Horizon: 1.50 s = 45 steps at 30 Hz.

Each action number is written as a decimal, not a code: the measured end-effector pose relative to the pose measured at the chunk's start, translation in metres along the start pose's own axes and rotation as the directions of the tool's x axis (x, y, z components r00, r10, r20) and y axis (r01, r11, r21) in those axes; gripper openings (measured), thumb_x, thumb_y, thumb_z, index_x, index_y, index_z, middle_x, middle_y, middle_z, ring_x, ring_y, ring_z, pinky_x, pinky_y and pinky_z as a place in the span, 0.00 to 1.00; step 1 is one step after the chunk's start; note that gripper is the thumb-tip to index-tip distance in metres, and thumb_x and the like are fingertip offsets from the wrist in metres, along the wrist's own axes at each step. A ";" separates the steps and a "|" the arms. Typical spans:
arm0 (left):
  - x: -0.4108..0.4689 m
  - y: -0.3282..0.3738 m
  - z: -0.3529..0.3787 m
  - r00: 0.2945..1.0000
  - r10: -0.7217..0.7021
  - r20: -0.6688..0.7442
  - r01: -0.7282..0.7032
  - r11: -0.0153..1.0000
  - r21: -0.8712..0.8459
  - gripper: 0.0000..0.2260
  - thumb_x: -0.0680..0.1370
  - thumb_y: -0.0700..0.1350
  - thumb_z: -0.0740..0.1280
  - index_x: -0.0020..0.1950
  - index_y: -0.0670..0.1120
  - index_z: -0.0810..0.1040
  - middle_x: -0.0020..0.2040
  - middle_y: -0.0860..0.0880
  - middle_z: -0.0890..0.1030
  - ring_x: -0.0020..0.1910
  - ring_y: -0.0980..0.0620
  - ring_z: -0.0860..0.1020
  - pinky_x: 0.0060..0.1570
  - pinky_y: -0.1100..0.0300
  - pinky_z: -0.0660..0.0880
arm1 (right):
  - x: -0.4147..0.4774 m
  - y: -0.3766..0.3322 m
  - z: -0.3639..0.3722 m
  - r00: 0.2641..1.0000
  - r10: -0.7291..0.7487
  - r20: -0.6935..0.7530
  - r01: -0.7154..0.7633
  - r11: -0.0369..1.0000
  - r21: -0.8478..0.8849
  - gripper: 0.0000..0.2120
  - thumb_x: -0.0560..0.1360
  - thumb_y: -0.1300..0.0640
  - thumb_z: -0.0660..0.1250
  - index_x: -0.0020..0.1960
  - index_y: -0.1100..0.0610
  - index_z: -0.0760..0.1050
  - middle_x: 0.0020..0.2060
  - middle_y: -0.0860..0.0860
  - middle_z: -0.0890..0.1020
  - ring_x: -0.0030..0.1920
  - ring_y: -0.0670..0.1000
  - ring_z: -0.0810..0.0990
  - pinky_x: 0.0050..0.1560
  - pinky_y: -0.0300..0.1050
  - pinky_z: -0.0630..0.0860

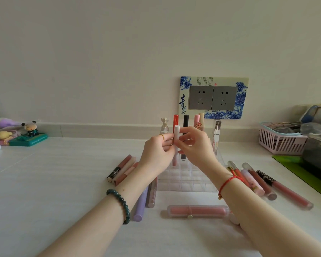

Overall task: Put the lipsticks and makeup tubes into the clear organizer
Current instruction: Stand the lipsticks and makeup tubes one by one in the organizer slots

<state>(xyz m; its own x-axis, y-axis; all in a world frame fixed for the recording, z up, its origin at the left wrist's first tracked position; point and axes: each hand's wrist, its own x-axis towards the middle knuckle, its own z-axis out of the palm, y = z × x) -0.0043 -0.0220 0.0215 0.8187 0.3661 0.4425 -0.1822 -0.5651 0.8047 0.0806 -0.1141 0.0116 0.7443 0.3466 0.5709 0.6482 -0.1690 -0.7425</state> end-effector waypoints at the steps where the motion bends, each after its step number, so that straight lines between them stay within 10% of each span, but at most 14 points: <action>1: 0.000 0.000 0.000 1.000 -0.001 0.002 0.001 1.000 0.004 0.17 0.76 0.39 0.63 0.65 0.45 0.72 0.59 0.47 0.79 0.57 0.53 0.77 0.46 0.77 0.68 | 0.000 0.000 0.000 1.000 0.002 0.000 -0.002 1.000 0.001 0.10 0.70 0.61 0.71 0.51 0.55 0.76 0.36 0.46 0.78 0.40 0.51 0.81 0.45 0.52 0.81; 21: 0.000 0.002 -0.003 1.000 -0.003 -0.022 0.004 1.000 0.016 0.16 0.76 0.40 0.64 0.64 0.46 0.74 0.59 0.48 0.79 0.57 0.54 0.78 0.53 0.69 0.69 | -0.002 -0.002 -0.004 0.999 0.030 0.034 -0.029 0.999 -0.040 0.12 0.70 0.60 0.71 0.53 0.56 0.76 0.36 0.48 0.79 0.38 0.48 0.80 0.43 0.42 0.79; 29: 0.003 -0.002 -0.004 0.999 0.009 -0.034 -0.008 1.000 0.024 0.15 0.76 0.40 0.64 0.62 0.45 0.75 0.57 0.47 0.80 0.48 0.60 0.76 0.39 0.81 0.68 | -0.001 -0.003 -0.005 0.999 0.018 0.037 -0.015 0.996 -0.084 0.13 0.70 0.59 0.71 0.53 0.56 0.76 0.36 0.46 0.79 0.36 0.41 0.78 0.35 0.29 0.73; 45: 0.008 0.016 -0.025 0.990 0.069 -0.120 -0.075 0.996 -0.045 0.11 0.75 0.43 0.66 0.57 0.45 0.79 0.52 0.48 0.83 0.50 0.56 0.80 0.55 0.63 0.75 | 0.002 -0.039 -0.033 1.000 -0.021 -0.022 0.021 1.000 -0.002 0.13 0.69 0.58 0.72 0.53 0.55 0.76 0.38 0.49 0.82 0.39 0.47 0.82 0.45 0.38 0.79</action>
<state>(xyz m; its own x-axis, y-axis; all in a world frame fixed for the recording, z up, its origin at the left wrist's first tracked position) -0.0146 -0.0093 0.0478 0.7325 0.4126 0.5415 -0.2673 -0.5572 0.7862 0.0625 -0.1376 0.0532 0.7341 0.3300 0.5935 0.6637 -0.1636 -0.7299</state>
